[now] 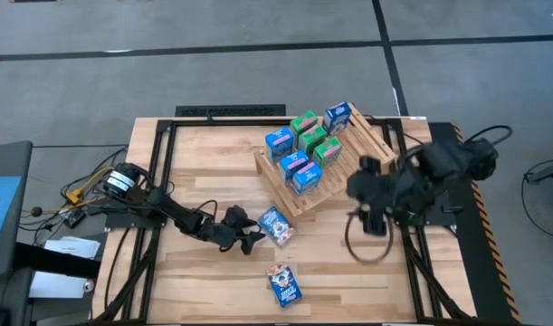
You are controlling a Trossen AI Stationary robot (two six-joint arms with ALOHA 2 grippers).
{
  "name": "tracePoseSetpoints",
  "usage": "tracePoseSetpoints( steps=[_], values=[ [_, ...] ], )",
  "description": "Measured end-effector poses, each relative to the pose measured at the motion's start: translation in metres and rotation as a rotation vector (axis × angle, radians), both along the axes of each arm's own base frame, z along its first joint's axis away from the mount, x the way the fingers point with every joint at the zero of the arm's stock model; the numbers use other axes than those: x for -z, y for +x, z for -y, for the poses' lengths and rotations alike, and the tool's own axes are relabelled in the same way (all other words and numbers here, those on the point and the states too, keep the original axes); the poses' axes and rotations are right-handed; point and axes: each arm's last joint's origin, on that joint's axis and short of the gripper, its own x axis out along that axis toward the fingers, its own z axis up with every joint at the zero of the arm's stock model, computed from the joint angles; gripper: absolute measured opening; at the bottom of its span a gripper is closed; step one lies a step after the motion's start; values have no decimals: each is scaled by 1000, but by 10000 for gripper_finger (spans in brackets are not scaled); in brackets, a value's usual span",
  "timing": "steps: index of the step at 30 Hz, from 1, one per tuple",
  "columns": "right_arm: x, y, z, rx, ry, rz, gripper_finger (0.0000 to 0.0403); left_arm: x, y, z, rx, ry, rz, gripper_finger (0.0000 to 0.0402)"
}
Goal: Stack cereal on shelf
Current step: Put the bottom blue cereal align with the other blue cereal box on the shelf
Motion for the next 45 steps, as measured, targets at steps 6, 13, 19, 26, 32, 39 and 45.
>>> tracePoseSetpoints(
  steps=[6, 13, 19, 26, 32, 39, 45],
  values=[
    [16, 10, -35, -16, -1, -52, 291, -5, 2, 3, 16, -5, 63, 320],
    [23, 2, -74, 63, -72, 35, 291, -46, 4, 11, 130, 21, 209, 320],
    [37, -15, -112, 268, -34, 184, 291, -82, 1, 15, 318, 121, 79, 320],
    [104, 0, -167, 358, 21, 223, 291, -102, 6, 31, 505, 320, 85, 316],
    [144, 29, -201, 390, 119, 263, 291, -85, 23, 42, 573, 302, 171, 285],
    [163, 41, -218, 390, 162, 272, 291, -61, 51, 66, 634, 203, 213, 238],
    [161, 37, -218, 368, 143, 267, 291, -47, 74, 72, 432, 303, 45, 187]
  ],
)
